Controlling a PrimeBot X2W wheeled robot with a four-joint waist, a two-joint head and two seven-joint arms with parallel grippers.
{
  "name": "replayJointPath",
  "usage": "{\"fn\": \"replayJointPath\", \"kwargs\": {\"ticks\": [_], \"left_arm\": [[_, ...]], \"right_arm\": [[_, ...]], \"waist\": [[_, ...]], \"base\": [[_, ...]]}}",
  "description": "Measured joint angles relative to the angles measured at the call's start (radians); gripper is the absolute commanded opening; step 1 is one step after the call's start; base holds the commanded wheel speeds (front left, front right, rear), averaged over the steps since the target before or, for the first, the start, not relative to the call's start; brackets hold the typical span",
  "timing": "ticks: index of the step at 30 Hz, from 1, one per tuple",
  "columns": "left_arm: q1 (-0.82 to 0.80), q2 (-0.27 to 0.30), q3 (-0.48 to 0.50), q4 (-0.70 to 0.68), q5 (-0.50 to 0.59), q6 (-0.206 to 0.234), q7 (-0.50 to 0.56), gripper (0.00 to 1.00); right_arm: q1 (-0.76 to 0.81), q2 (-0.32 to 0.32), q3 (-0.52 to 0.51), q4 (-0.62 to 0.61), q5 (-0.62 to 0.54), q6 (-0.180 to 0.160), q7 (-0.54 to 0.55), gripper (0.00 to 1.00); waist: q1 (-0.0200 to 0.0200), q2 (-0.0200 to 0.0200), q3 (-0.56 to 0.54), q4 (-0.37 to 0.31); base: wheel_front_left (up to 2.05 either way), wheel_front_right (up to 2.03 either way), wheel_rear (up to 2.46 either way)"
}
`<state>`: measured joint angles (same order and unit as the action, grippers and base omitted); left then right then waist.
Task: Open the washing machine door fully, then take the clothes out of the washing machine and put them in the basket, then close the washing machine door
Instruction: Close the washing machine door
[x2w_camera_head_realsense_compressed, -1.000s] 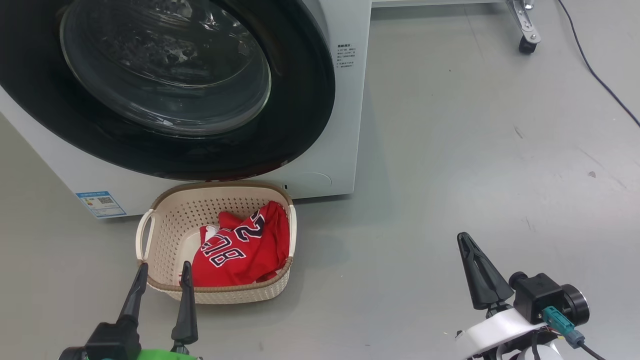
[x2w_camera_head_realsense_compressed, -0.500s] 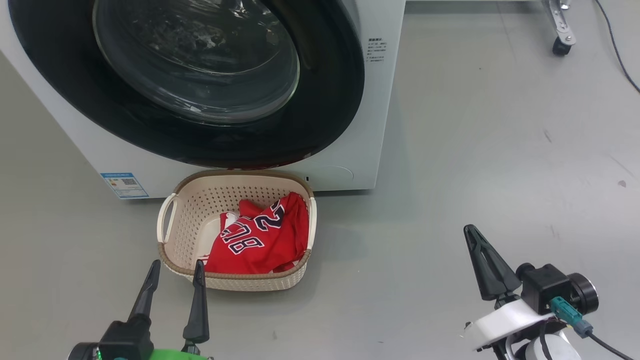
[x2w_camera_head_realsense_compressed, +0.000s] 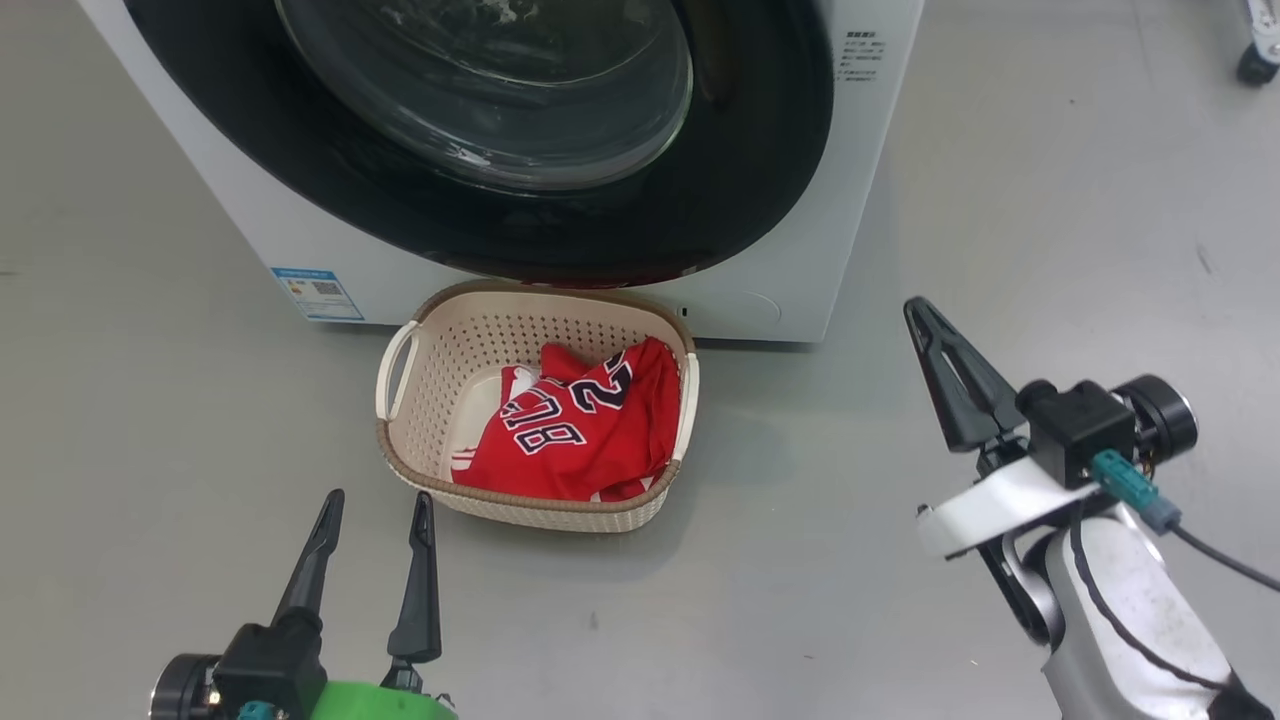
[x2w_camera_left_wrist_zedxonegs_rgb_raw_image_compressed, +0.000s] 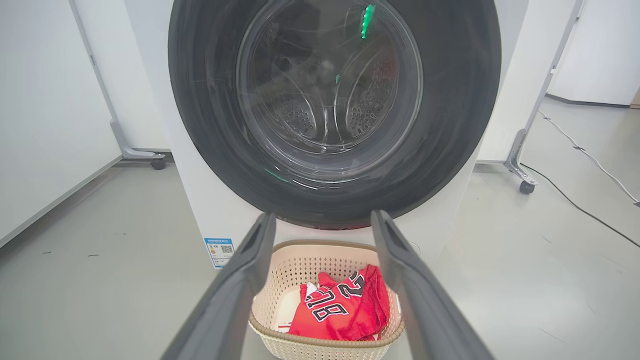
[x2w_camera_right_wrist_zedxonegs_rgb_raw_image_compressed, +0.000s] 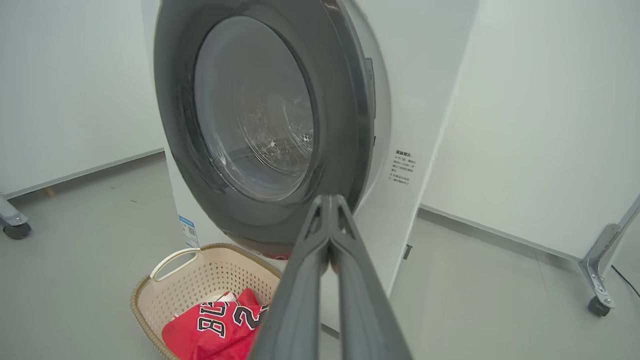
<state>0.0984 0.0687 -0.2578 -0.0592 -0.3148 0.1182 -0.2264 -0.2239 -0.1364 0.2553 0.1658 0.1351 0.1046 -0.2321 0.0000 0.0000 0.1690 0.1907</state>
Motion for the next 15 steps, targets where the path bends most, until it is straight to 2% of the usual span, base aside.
{"fn": "replayJointPath", "kwargs": {"ticks": [7,15], "left_arm": [[-0.028,-0.008,-0.009,-0.014,0.0,0.0,-0.004,1.0],[-0.063,-0.015,-0.039,-0.028,0.0,0.0,-0.006,1.0]], "right_arm": [[-0.16,-0.006,0.022,0.029,-0.003,0.009,0.03,0.0],[-0.273,-0.013,0.041,0.089,0.001,0.017,0.07,0.0]], "waist": [[0.0,0.0,0.048,0.041],[0.0,0.0,0.108,0.068]], "base": [[0.0,0.0,0.0],[0.0,0.0,0.0]]}}
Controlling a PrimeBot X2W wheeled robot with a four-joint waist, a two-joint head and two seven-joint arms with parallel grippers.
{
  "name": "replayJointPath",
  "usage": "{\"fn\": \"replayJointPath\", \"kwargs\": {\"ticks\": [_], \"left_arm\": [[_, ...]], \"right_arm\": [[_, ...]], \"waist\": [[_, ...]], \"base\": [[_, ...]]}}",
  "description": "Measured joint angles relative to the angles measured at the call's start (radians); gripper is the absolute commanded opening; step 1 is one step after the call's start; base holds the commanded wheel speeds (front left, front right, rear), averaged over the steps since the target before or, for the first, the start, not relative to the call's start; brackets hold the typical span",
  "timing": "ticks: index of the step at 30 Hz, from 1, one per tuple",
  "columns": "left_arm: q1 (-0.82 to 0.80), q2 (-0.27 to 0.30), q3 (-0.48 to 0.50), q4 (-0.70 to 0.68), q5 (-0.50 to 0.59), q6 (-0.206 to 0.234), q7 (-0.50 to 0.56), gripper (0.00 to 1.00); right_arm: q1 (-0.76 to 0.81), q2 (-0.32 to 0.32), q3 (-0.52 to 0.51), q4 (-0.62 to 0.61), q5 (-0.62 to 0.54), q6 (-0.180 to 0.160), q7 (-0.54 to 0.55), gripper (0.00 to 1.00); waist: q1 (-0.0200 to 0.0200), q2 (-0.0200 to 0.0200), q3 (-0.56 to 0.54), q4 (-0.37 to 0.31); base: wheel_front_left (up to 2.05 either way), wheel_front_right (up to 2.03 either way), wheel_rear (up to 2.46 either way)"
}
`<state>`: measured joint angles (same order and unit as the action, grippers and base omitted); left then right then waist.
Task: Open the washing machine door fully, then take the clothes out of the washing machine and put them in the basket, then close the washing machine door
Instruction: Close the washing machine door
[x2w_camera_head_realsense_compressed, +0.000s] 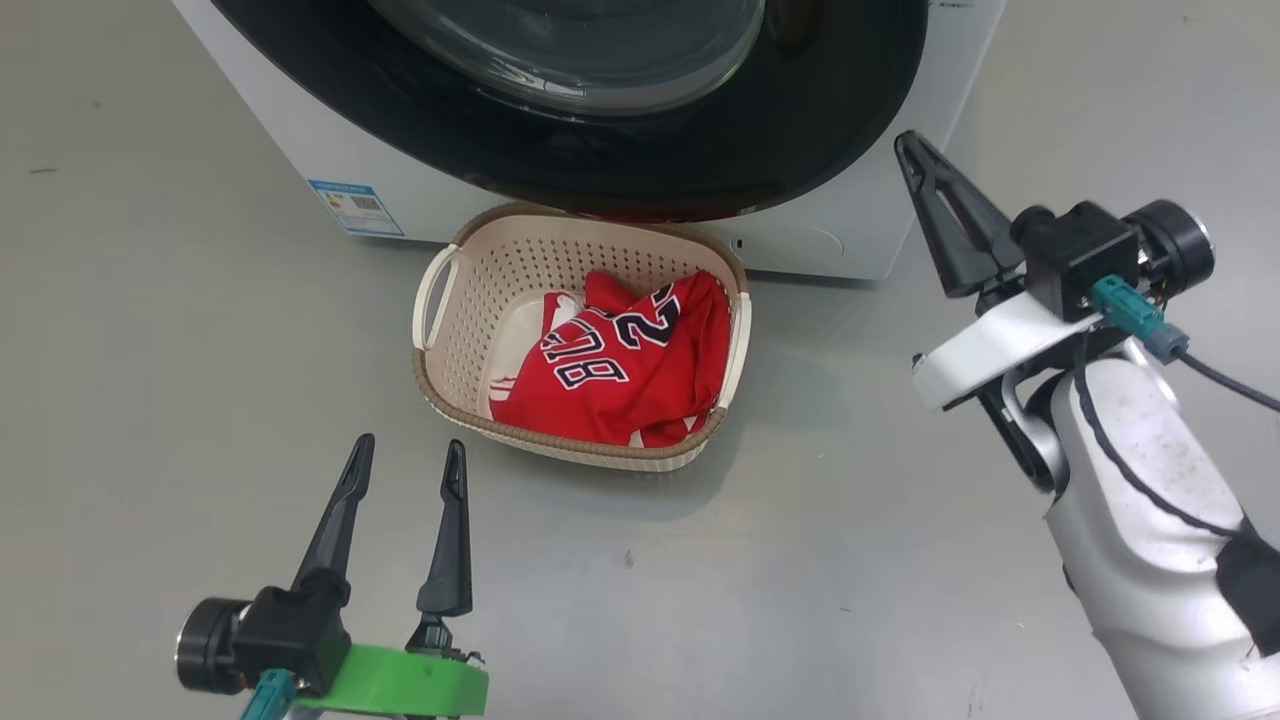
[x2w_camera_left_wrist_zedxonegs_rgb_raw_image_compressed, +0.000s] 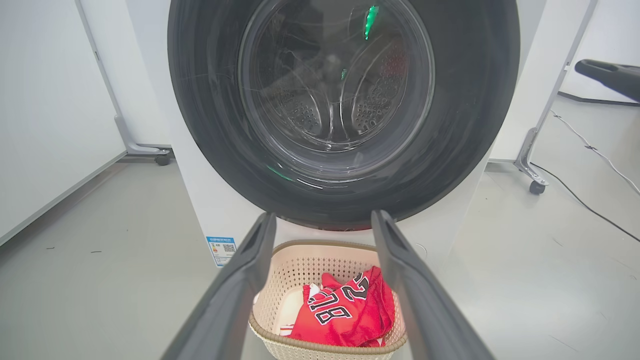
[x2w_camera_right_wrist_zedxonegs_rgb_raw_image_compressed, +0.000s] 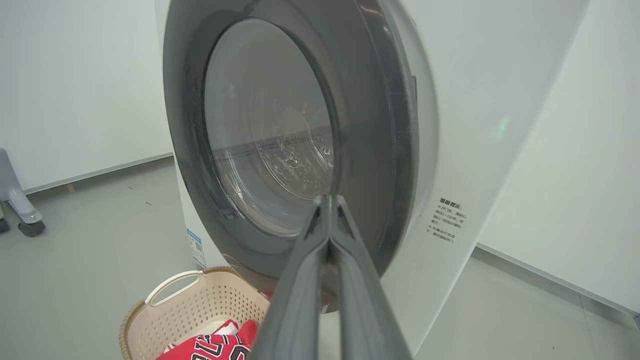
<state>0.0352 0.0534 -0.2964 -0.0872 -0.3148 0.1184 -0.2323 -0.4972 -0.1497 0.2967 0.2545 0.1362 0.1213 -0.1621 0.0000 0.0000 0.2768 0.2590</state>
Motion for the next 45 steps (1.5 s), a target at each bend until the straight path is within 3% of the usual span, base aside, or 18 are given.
{"fn": "replayJointPath", "kwargs": {"ticks": [24,45], "left_arm": [[-0.134,-0.009,-0.08,0.006,-0.003,0.0,-0.017,1.0],[-0.185,-0.012,-0.1,0.004,-0.044,0.001,-0.02,1.0]], "right_arm": [[-0.334,-0.109,0.043,0.165,0.014,0.001,0.035,0.0],[-0.524,-0.161,0.061,0.318,0.056,0.01,0.009,0.0]], "waist": [[0.0,0.0,0.198,0.082],[0.0,0.0,0.245,0.117]], "base": [[0.0,0.0,0.0],[0.0,0.0,0.0]]}}
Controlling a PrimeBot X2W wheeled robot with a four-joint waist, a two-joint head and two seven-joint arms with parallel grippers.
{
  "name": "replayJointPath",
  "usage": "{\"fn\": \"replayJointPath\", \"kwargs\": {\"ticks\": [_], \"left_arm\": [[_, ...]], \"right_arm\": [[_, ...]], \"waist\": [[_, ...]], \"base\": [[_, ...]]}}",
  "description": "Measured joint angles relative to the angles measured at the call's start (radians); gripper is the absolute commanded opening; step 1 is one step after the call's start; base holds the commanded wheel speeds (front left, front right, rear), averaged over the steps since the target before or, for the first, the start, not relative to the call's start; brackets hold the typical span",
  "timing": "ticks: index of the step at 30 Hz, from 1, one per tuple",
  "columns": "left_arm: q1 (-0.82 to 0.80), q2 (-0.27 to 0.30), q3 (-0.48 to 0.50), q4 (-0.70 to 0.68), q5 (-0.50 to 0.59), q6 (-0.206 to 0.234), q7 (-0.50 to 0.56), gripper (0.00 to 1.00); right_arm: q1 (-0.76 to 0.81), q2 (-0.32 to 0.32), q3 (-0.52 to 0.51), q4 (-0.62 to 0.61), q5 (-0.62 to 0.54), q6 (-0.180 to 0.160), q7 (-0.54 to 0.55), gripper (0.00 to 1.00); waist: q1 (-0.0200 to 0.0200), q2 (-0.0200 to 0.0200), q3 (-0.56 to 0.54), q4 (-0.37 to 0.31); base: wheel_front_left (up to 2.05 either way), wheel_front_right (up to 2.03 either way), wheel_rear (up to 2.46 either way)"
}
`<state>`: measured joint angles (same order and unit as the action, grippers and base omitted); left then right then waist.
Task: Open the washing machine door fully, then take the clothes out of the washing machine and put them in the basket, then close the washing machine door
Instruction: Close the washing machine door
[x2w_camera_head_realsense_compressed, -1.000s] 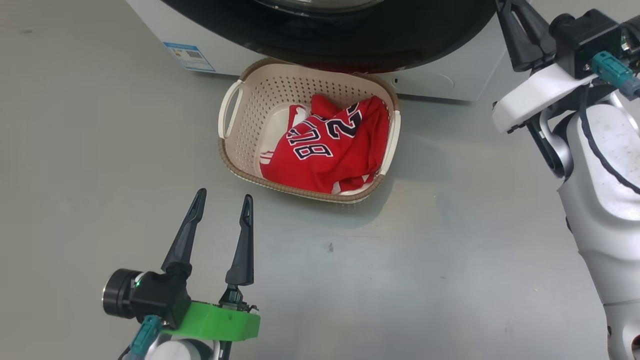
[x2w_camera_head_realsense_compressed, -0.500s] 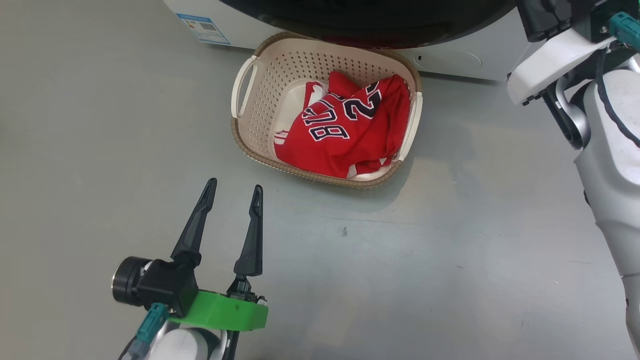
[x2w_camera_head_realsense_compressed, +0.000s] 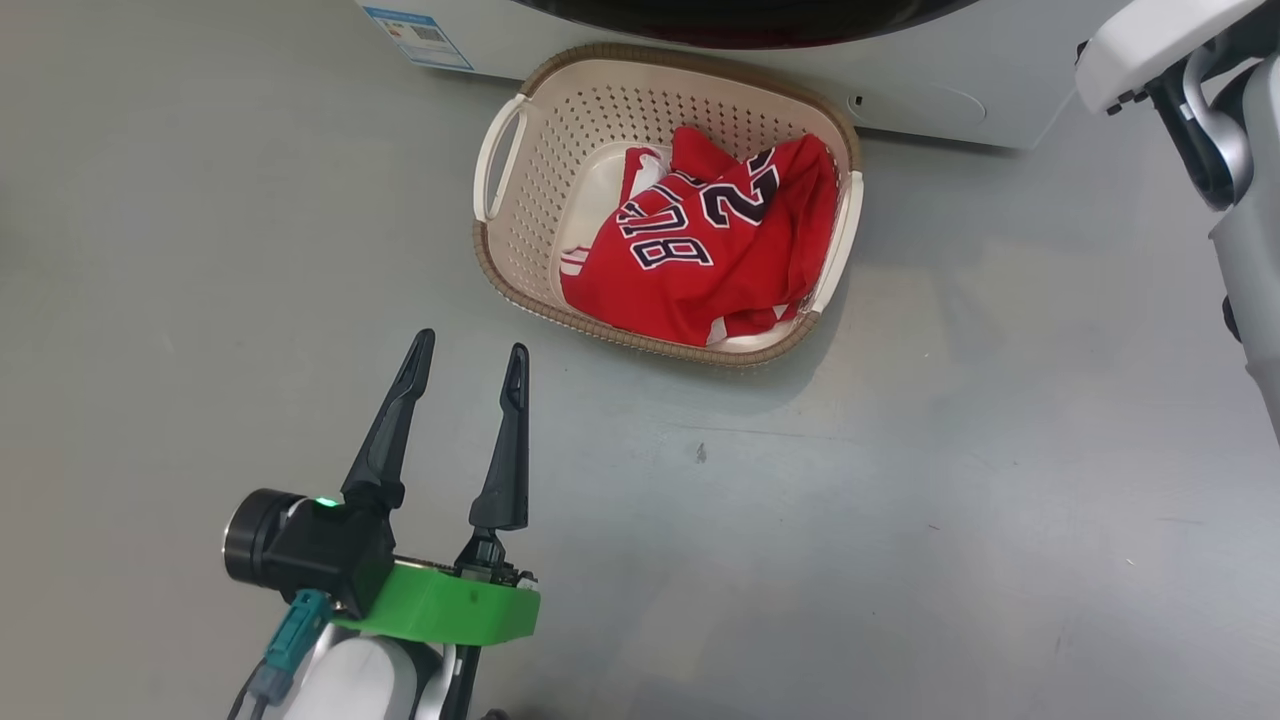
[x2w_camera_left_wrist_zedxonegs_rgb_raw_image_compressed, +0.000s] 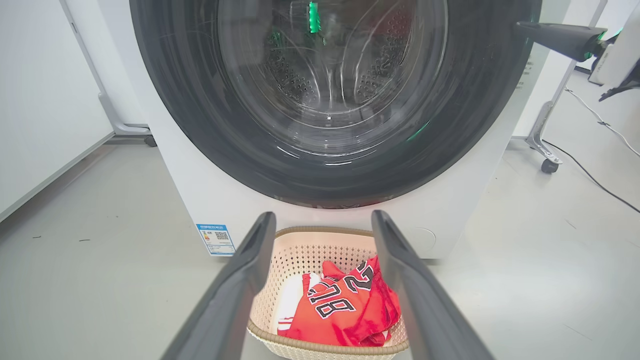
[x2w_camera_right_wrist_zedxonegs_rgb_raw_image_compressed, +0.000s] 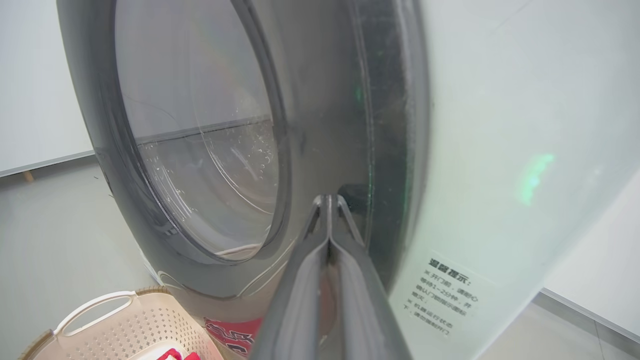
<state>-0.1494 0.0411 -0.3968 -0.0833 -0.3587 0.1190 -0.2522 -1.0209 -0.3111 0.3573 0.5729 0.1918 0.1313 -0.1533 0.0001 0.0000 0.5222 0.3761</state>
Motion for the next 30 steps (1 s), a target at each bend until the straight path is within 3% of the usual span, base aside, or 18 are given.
{"fn": "replayJointPath", "kwargs": {"ticks": [18,30], "left_arm": [[-0.015,-0.001,0.018,0.02,-0.002,0.0,0.0,1.0],[-0.015,-0.001,0.045,0.043,0.013,0.0,0.0,1.0]], "right_arm": [[-0.017,0.059,0.056,0.09,0.063,0.005,-0.065,0.0],[0.121,0.088,0.066,0.066,0.126,0.003,-0.099,0.0]], "waist": [[0.0,0.0,-0.029,-0.009],[0.0,0.0,-0.08,-0.059]], "base": [[0.0,0.0,0.0],[0.0,0.0,0.0]]}}
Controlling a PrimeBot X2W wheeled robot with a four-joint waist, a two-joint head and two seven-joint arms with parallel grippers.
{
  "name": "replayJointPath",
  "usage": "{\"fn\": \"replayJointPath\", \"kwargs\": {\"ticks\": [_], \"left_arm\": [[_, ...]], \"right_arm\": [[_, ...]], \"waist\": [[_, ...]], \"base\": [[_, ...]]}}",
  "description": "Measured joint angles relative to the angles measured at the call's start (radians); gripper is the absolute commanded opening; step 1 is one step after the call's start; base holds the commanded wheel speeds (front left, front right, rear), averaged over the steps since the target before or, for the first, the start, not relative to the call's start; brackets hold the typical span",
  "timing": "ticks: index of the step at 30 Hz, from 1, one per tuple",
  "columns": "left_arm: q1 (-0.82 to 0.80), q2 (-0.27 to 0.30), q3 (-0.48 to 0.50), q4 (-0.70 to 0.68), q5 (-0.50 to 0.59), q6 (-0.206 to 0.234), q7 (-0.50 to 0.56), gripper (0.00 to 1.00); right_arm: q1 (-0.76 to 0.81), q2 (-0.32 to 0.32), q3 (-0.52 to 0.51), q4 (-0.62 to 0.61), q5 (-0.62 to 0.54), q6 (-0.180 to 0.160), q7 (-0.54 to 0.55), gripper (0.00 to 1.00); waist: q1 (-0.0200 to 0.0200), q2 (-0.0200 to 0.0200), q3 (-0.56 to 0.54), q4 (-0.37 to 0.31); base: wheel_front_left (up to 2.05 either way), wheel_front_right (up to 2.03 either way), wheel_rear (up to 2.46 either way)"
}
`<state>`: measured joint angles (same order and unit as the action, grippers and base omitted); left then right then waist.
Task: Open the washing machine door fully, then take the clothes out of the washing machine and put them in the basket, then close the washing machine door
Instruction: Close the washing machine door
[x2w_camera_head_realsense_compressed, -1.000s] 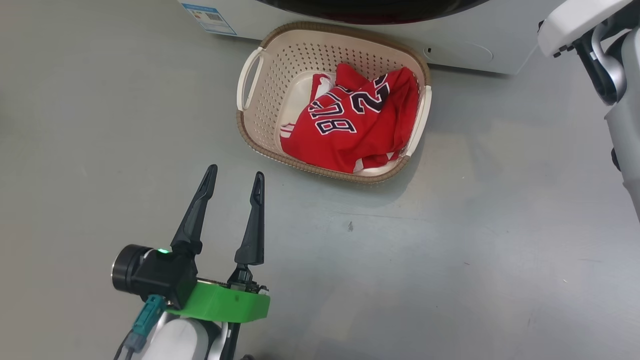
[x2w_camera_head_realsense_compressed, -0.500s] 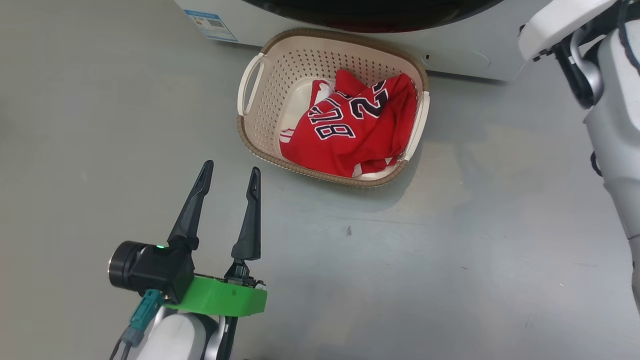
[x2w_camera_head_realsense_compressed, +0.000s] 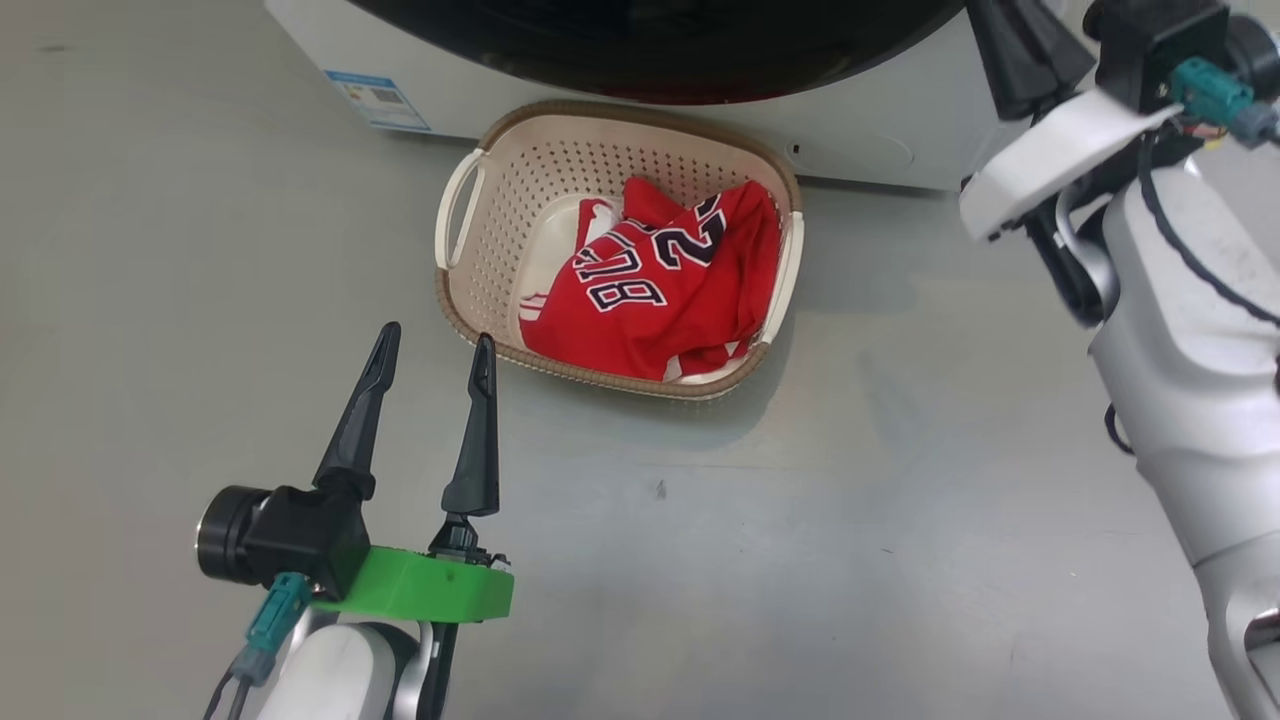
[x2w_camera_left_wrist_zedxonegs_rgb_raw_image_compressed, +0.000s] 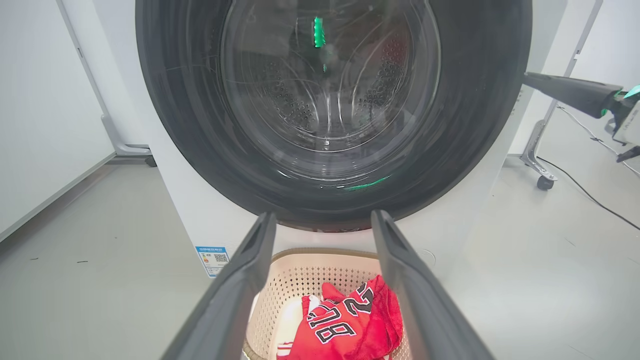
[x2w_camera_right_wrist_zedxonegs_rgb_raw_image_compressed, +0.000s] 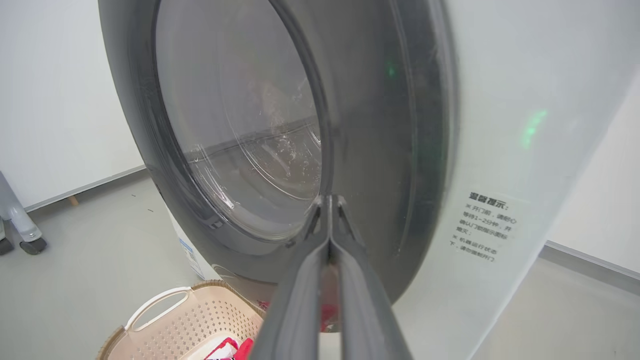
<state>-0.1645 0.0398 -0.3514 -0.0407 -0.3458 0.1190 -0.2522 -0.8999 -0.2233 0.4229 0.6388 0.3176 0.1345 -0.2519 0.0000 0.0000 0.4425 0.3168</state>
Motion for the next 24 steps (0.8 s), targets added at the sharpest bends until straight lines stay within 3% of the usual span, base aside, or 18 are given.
{"fn": "replayJointPath", "kwargs": {"ticks": [5,6,7,8,9,10,24], "left_arm": [[0.001,0.0,0.019,0.005,0.009,0.0,0.0,1.0],[0.002,0.0,0.021,0.007,0.011,0.0,0.0,1.0],[0.002,0.0,0.023,0.007,0.012,0.0,0.0,1.0],[0.002,0.0,0.023,0.007,0.012,0.0,0.0,1.0],[0.002,0.0,0.025,0.007,0.013,0.0,0.0,1.0],[0.002,0.0,0.026,0.009,0.013,0.0,0.0,1.0],[0.036,0.0,0.034,0.061,0.022,0.0,0.0,1.0]], "right_arm": [[0.083,0.005,-0.027,-0.029,0.008,-0.004,0.0,0.0],[0.1,0.007,-0.032,-0.035,0.009,-0.004,0.0,0.38],[0.116,0.01,-0.038,-0.043,0.015,-0.004,0.0,0.52],[0.116,0.01,-0.038,-0.043,0.015,-0.004,0.0,0.52],[0.133,0.011,-0.043,-0.058,0.017,-0.005,0.0,0.86],[0.148,0.016,-0.053,-0.074,0.018,-0.007,0.0,1.0],[0.398,0.059,-0.134,-0.23,0.035,-0.059,0.0,1.0]], "waist": [[0.0,0.0,-0.028,-0.024],[0.0,0.0,-0.033,-0.029],[0.0,0.0,-0.038,-0.035],[0.0,0.0,-0.038,-0.035],[0.0,0.0,-0.043,-0.04],[0.0,0.0,-0.048,-0.045],[0.0,0.0,-0.13,-0.121]], "base": [[0.0,0.0,0.0],[0.0,0.0,0.0],[0.0,0.0,0.0],[0.0,0.0,0.0],[0.0,0.0,0.0],[0.0,0.0,0.0],[0.0,0.0,0.0]]}}
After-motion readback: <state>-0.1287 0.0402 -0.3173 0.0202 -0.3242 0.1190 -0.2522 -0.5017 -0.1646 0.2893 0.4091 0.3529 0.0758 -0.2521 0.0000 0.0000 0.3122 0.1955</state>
